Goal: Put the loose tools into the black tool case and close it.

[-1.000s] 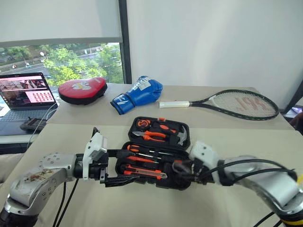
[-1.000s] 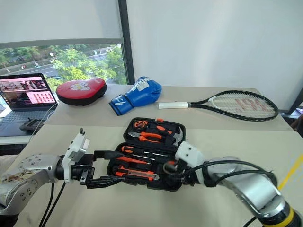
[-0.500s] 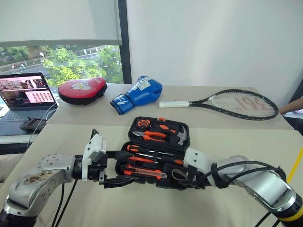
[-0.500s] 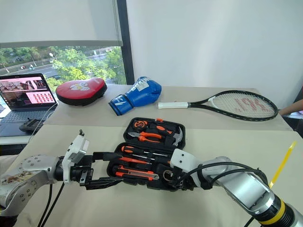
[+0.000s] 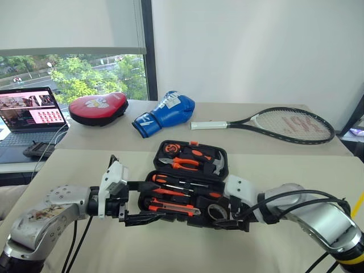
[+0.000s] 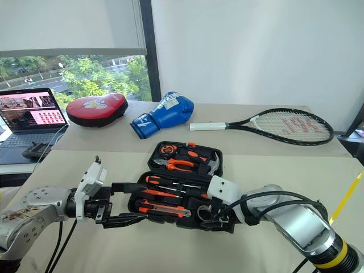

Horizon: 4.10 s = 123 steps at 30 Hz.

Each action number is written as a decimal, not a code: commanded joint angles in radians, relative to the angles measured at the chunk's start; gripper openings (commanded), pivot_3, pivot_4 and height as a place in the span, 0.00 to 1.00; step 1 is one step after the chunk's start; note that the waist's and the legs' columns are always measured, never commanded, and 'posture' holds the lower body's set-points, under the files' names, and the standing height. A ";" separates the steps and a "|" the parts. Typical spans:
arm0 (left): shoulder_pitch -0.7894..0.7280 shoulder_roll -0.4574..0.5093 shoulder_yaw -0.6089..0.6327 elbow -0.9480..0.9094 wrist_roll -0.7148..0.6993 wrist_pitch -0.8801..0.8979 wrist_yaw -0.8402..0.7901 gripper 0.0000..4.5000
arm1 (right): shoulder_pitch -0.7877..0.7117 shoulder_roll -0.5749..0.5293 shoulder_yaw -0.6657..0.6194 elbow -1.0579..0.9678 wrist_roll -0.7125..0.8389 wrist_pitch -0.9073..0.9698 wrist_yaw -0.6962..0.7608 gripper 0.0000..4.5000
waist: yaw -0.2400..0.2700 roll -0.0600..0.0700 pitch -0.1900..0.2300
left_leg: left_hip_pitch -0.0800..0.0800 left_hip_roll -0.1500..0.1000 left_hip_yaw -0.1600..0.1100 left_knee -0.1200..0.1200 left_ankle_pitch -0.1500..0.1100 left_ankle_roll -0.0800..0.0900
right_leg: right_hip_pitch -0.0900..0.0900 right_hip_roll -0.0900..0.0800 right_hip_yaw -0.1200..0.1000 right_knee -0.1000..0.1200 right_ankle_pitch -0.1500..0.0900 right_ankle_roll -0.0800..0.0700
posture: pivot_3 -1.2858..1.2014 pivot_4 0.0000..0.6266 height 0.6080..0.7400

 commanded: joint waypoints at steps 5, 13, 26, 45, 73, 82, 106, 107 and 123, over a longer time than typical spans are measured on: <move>0.003 -0.002 0.026 0.008 -0.001 -0.027 0.005 1.00 | 0.058 0.164 -0.074 0.055 0.025 -0.127 -0.045 0.39 | 0.001 0.000 0.000 | 0.000 0.000 0.000 -0.001 0.000 0.000 | 0.000 0.000 0.000 0.000 0.000 0.000 | 0.52 0.24 1.00; 0.018 -0.004 0.042 -0.004 -0.012 -0.014 0.033 1.00 | 0.259 0.215 -0.069 0.141 -0.035 -0.356 -0.033 0.01 | 0.001 0.000 0.000 | 0.000 -0.001 0.000 0.000 0.001 -0.002 | 0.000 0.000 0.000 0.000 0.000 0.000 | 0.52 0.24 1.00; -0.071 -0.050 0.032 0.054 -0.042 0.042 0.110 1.00 | 0.369 0.333 -0.180 0.123 0.067 -0.481 -0.072 0.01 | 0.002 0.000 0.000 | 0.007 0.000 0.000 -0.001 -0.001 0.002 | 0.006 0.001 0.000 0.001 0.001 -0.001 | 0.52 0.24 1.00; -0.152 -0.128 0.022 0.115 -0.064 0.107 0.175 1.00 | 0.440 0.291 -0.180 0.073 0.026 -0.360 -0.302 0.01 | 0.000 0.002 0.001 | 0.005 0.000 0.000 -0.002 0.000 0.000 | 0.003 0.002 0.001 0.001 0.001 -0.002 | 0.52 0.24 1.00; -0.260 -0.261 0.041 0.219 -0.008 0.161 0.453 1.00 | 0.234 0.239 -0.332 -0.045 0.187 -0.160 -0.304 0.55 | 0.007 -0.001 0.001 | 0.003 0.000 -0.002 -0.001 0.000 0.000 | 0.002 0.002 0.000 0.001 0.002 -0.003 | 0.52 0.24 1.00; -0.667 -0.353 -0.055 0.677 0.200 0.424 0.767 1.00 | -0.164 0.220 -0.289 0.358 0.109 0.125 -0.420 0.99 | 0.004 -0.003 0.002 | 0.001 -0.002 -0.002 0.000 0.001 0.001 | 0.002 0.004 -0.002 0.001 0.004 -0.002 | 0.52 0.24 1.00; -0.992 -0.458 -0.045 1.342 0.389 0.251 0.444 0.01 | -0.450 0.319 -0.270 0.975 -0.056 -0.107 -0.249 0.00 | -0.014 -0.003 0.002 | -0.012 -0.006 0.002 0.002 0.009 0.000 | -0.009 -0.002 0.001 0.001 0.014 0.007 | 0.52 0.24 1.00; -1.000 -0.471 -0.019 1.326 0.371 0.247 0.437 0.01 | -0.463 0.321 -0.271 0.997 -0.069 -0.154 -0.239 0.00 | -0.012 -0.003 0.002 | -0.013 -0.006 0.002 0.002 0.010 0.000 | -0.010 -0.002 0.001 0.002 0.015 0.008 | 0.52 0.24 1.00; -0.538 -0.419 -0.191 0.610 0.530 -0.443 0.219 0.01 | -0.139 0.248 -0.202 0.669 -0.379 -0.860 -0.164 0.00 | -0.023 -0.002 0.003 | -0.028 -0.016 0.003 -0.005 0.013 -0.003 | -0.030 -0.009 -0.002 0.000 0.016 0.013 | 0.52 0.24 1.00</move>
